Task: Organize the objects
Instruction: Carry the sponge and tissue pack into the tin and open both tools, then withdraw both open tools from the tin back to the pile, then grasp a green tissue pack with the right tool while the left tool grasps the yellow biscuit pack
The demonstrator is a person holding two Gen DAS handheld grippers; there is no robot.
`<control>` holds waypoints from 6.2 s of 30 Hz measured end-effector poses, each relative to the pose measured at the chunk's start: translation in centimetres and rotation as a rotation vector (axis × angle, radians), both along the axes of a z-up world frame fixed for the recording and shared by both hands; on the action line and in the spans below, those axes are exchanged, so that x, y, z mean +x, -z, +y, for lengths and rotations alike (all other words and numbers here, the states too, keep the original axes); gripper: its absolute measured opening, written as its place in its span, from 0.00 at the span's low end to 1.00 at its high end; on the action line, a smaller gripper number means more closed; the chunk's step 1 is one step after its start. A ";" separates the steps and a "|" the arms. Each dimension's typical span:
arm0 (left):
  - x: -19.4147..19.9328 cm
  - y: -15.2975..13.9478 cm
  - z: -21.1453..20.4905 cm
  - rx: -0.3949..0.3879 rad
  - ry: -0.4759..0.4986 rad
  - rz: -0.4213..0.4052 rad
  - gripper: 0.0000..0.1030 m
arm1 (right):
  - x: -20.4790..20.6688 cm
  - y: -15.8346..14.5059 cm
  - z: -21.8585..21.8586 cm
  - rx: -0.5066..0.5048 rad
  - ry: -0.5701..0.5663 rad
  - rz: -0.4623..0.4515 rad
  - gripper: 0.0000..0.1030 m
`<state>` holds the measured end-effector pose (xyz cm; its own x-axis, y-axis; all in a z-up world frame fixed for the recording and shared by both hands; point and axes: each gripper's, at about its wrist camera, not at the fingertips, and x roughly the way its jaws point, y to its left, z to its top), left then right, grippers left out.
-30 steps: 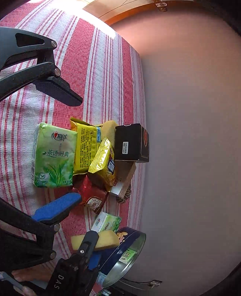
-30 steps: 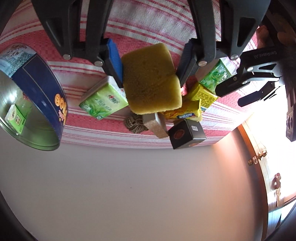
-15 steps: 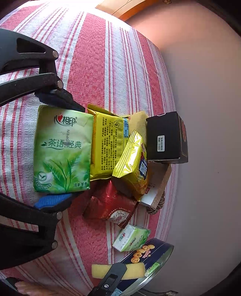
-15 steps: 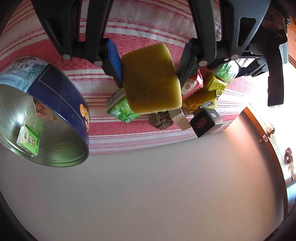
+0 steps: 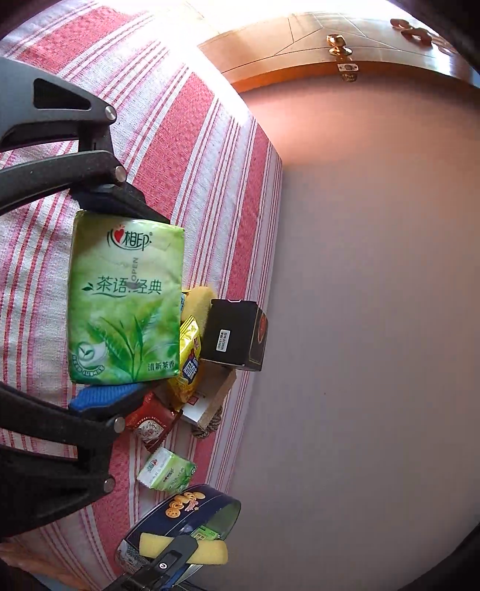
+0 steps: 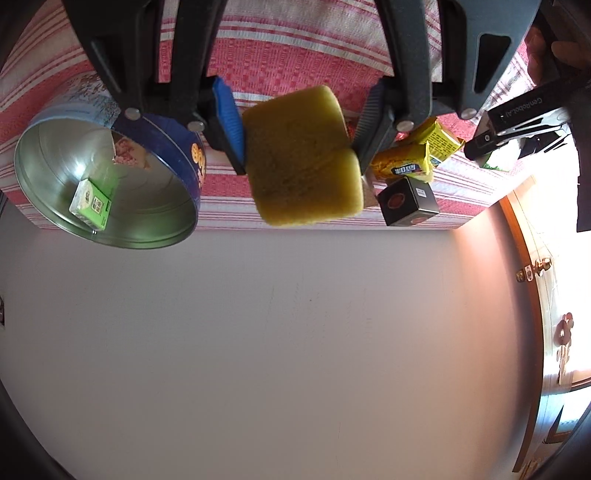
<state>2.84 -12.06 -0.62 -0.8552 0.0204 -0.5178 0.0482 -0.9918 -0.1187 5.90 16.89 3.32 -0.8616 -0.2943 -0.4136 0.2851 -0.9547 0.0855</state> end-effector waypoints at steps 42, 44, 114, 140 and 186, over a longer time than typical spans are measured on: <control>-3.8 -4.3 24.8 -0.046 0.264 0.137 0.72 | -3.4 -1.2 18.8 0.078 0.343 0.125 0.55; -4.2 -4.3 25.7 -0.046 0.277 0.139 0.72 | -3.8 -1.0 19.7 0.089 0.364 0.120 0.55; -8.8 -0.4 33.6 -0.120 0.157 0.172 0.93 | -7.7 -0.3 23.4 0.066 0.385 -0.009 0.94; -5.5 -0.6 25.5 -0.128 0.105 0.108 0.93 | -3.6 -1.2 23.3 -0.051 0.622 0.104 0.94; -9.1 3.4 4.3 -0.076 0.136 -0.229 0.92 | -9.1 3.1 -2.7 0.014 0.259 -0.285 0.90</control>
<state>-6.27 -7.76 -3.98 -0.7080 0.0811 -0.7015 -0.0693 -0.9966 -0.0452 -3.17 14.14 0.23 -0.7566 -0.0745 -0.6496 0.0006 -0.9936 0.1133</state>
